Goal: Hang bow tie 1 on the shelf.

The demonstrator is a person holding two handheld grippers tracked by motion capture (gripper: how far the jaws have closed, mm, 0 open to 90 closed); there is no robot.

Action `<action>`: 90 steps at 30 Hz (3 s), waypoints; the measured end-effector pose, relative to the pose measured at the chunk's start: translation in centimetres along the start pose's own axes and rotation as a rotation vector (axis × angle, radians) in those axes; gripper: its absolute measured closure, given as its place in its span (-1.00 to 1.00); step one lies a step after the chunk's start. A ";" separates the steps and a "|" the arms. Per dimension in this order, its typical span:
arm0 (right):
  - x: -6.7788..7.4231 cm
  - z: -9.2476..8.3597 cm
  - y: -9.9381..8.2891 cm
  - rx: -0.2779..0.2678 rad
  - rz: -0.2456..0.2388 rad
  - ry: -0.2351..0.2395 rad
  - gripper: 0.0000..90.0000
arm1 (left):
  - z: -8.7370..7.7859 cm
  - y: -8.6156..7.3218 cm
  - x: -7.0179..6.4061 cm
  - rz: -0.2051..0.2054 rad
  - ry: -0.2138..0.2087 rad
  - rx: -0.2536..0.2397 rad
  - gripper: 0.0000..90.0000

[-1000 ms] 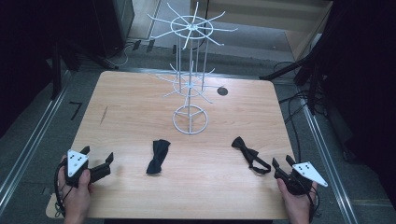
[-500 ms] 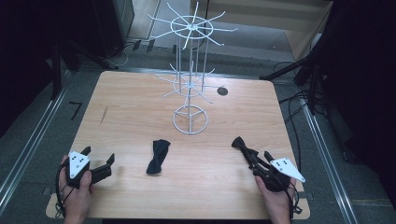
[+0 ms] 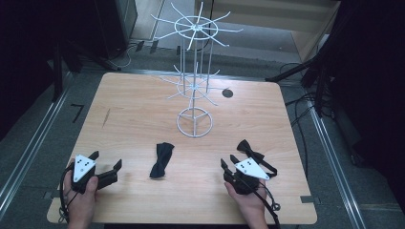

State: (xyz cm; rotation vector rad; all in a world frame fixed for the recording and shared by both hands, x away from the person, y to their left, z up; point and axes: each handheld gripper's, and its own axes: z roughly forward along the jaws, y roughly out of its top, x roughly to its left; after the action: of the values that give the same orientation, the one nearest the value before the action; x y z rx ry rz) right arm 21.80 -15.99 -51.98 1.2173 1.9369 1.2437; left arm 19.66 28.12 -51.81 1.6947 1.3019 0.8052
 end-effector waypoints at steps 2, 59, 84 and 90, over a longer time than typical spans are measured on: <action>0.4 0.3 0.0 0.007 0.004 0.023 0.52 | 0.2 0.2 -0.7 -0.006 -0.027 0.004 -0.66; 2.0 1.6 -0.1 0.073 -0.031 0.218 0.77 | 5.6 2.4 -9.5 0.034 -0.270 0.166 0.65; 8.1 6.8 1.0 0.154 -0.098 0.280 0.15 | 2.2 0.5 2.3 -0.139 -0.021 -0.019 -0.04; 9.1 7.7 1.3 0.179 -0.118 0.279 0.08 | 2.2 0.5 2.7 -0.158 -0.012 -0.009 -0.09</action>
State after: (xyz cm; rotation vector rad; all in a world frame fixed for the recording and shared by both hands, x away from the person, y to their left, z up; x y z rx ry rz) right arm 24.30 -4.38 -53.82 1.0393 2.3294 1.2547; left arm 22.48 30.20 -52.38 1.5656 1.4021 0.7058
